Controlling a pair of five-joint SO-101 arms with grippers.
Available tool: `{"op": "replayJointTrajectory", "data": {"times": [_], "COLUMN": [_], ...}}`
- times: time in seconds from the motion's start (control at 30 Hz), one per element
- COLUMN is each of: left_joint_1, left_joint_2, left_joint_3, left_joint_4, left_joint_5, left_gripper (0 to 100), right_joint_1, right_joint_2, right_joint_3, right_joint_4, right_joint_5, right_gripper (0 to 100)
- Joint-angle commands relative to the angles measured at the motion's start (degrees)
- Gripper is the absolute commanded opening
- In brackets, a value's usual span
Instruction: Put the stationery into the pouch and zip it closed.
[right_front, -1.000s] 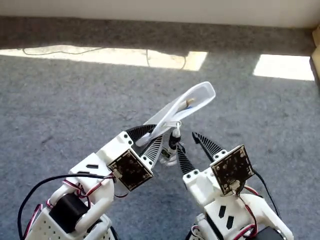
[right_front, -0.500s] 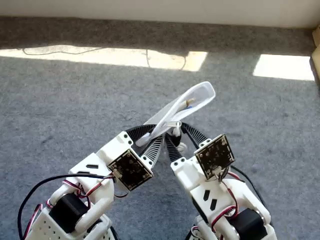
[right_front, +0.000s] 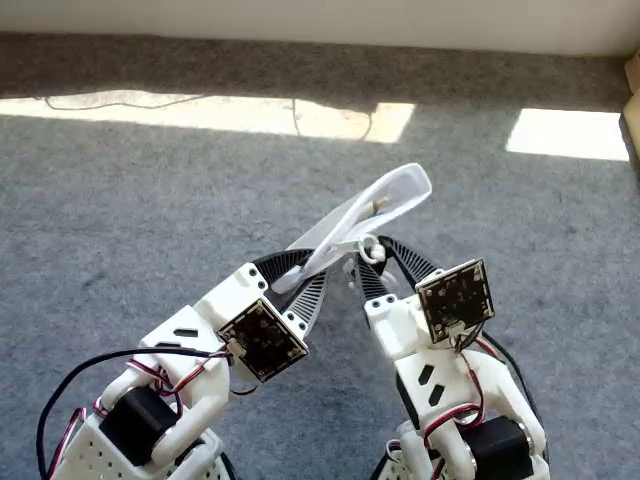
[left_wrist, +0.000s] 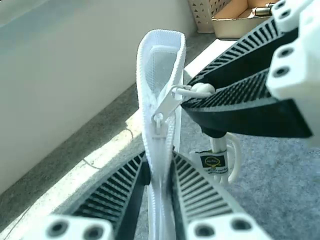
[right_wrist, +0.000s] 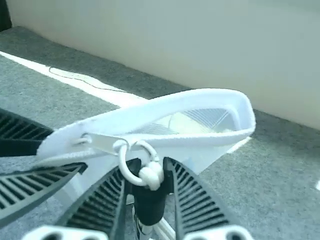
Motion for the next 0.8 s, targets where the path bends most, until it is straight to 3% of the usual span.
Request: {"op": "replayJointTrajectory", "data": {"times": [0.0, 0.47, 0.77], "left_joint_1": [-1.89, -1.98, -2.07], "left_joint_2": [0.13, 0.13, -3.47], "left_joint_3": [-0.92, -0.92, -0.84], "left_joint_4": [2.02, 2.37, 3.6], "left_joint_5": [-0.35, -0.44, -0.44], "left_gripper": [0, 0, 0], "right_joint_1": [5.93, 17.54, 26.95], "right_joint_2": [1.36, 2.33, 17.63], "right_joint_3": [-4.35, -4.09, -4.53], "right_joint_4": [-0.48, -14.81, -21.85], "right_joint_5": [-0.35, -0.35, -0.53], "right_gripper": [0.6, 0.6, 0.6]}}
